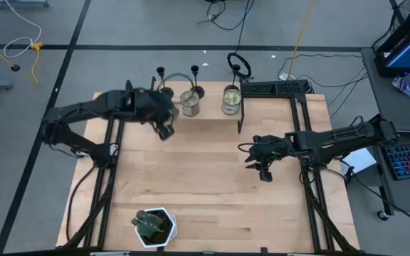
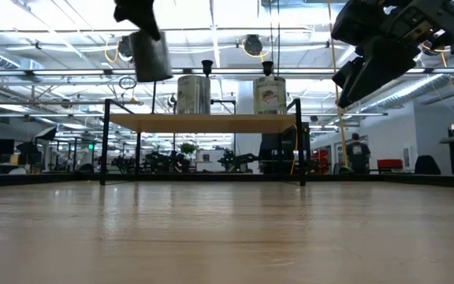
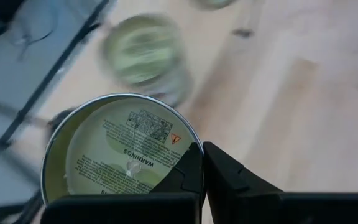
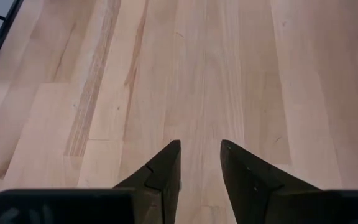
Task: Pick & Place candle stick holders
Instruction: Put the scented candle on the shelf
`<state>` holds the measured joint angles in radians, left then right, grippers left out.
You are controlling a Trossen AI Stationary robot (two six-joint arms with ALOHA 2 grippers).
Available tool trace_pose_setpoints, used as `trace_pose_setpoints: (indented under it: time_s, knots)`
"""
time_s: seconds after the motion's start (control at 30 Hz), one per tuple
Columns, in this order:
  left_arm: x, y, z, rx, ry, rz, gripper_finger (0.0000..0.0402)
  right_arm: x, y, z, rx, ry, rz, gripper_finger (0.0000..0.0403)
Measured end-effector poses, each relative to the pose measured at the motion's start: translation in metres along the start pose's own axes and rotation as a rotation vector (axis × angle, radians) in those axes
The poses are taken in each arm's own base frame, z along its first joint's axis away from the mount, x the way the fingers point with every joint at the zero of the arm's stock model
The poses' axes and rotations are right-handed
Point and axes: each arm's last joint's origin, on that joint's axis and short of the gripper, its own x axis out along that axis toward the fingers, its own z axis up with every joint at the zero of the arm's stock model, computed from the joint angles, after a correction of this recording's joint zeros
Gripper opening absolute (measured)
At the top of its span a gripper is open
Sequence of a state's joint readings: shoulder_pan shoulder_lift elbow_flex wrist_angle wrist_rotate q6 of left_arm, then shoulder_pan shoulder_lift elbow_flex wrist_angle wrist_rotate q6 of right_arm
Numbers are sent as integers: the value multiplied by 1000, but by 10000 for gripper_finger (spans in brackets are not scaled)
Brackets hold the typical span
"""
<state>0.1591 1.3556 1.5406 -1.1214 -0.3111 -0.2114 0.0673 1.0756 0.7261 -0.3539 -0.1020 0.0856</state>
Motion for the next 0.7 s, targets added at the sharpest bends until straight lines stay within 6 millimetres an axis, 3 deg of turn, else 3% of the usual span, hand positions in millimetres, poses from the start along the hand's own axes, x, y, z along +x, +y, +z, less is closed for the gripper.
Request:
trace_pose_setpoints:
  time_s: [0.17, 0.27, 0.43, 0.7]
  knots:
    - [13, 32, 4, -77, 38, 91, 4, 0, 0, 2, -2, -17, 1, 105]
    - [27, 45, 6, -124, 91, 60, 3, 0, 0, 2, -2, -16, 1, 105]
    - [50, 53, 7, -159, 189, 1, 3, 0, 0, 2, -3, -24, 2, 105]
    - [70, 61, 6, -179, 267, 32, 3, 0, 0, 3, -23, -29, 2, 105]
